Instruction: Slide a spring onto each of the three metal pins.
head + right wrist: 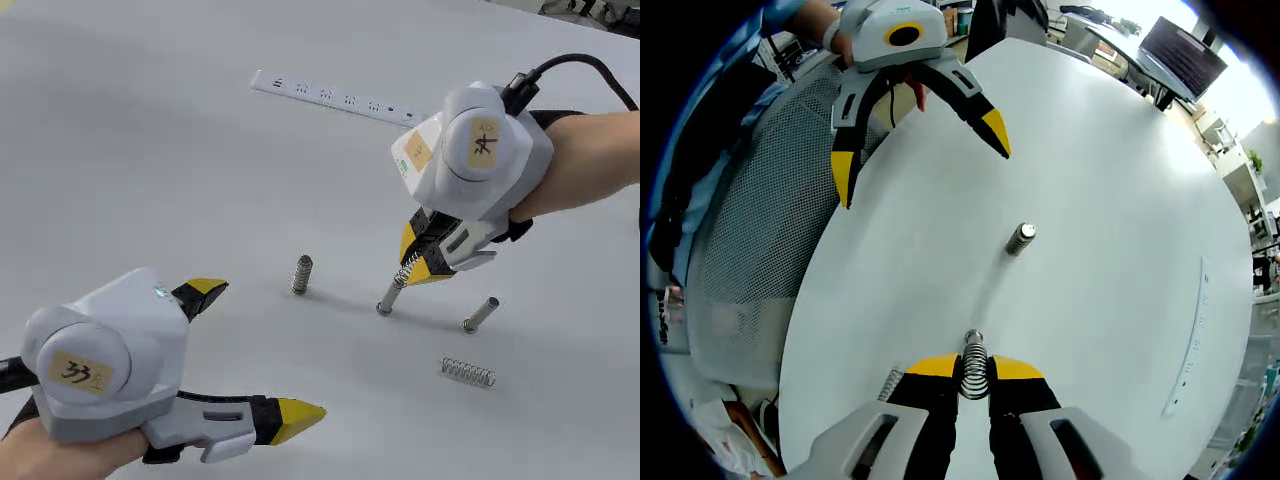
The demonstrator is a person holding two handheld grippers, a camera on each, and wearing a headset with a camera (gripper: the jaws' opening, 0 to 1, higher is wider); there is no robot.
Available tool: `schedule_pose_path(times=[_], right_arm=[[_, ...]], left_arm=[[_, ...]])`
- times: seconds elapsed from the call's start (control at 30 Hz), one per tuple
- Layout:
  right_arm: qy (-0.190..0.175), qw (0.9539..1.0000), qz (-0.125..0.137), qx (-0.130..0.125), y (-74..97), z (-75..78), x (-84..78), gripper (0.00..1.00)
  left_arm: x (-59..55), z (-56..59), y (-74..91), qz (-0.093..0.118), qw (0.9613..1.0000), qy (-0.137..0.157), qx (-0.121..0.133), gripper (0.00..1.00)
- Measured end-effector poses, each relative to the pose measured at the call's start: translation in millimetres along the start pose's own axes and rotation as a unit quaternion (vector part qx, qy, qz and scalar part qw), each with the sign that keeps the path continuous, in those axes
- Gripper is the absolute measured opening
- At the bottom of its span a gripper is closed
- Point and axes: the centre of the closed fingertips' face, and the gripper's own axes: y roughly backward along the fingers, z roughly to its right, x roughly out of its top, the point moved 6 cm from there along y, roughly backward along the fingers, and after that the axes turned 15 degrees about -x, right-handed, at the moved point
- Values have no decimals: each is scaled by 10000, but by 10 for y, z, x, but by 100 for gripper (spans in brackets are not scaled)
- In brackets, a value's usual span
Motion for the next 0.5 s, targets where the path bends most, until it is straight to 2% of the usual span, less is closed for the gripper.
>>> schedule_pose_path(times=[0.5], right_arm=[[81,9998,-88,152,-176,13,-11,8]], left_arm=[[-55,-14,11,5,9999,115,28,92]])
